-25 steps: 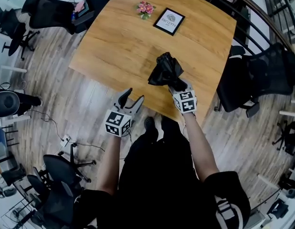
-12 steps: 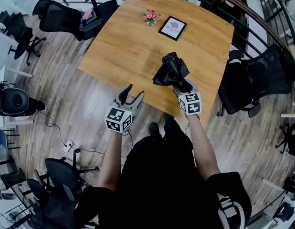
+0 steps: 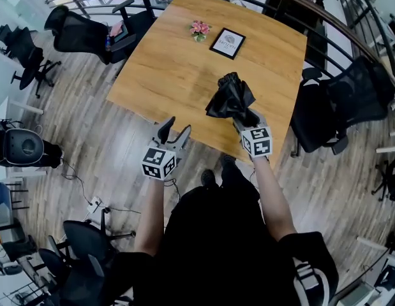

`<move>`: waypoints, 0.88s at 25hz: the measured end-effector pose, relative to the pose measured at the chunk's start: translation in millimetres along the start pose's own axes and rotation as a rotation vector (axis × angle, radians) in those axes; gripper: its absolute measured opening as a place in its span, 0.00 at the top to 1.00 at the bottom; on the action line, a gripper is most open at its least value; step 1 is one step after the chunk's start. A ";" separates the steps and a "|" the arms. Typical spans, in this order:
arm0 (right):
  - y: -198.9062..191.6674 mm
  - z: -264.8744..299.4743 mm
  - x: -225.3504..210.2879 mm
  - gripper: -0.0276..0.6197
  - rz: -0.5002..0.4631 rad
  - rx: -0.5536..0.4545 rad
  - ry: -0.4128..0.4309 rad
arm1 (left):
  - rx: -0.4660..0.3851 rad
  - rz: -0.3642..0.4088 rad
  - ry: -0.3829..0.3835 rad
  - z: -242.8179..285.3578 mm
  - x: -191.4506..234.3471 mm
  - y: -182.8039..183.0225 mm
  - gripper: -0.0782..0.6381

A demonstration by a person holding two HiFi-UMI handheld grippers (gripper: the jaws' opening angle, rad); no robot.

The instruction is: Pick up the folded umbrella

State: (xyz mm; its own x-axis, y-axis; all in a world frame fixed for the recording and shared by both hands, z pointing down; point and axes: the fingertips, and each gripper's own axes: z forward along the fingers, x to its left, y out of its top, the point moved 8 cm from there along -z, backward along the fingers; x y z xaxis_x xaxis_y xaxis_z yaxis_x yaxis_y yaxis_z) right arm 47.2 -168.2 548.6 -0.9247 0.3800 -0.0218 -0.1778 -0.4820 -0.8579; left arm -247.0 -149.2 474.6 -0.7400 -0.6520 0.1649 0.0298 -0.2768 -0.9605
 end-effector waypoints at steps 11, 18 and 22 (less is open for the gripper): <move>8.3 -3.4 5.4 0.60 -0.018 -0.007 0.025 | -0.001 0.021 -0.017 -3.2 -5.1 7.2 0.53; 8.6 2.9 12.6 0.60 -0.032 0.003 0.046 | -0.004 0.007 0.005 -9.6 3.3 4.1 0.53; 9.0 3.6 13.0 0.60 -0.035 -0.001 0.057 | -0.009 0.000 0.004 -9.1 4.7 4.0 0.54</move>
State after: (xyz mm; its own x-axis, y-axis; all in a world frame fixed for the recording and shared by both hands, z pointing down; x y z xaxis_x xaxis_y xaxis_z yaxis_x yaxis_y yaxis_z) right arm 32.4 -170.4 542.4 -0.8974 0.4408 -0.0212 -0.2091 -0.4671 -0.8591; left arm -256.5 -146.9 469.4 -0.7430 -0.6490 0.1636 0.0238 -0.2700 -0.9626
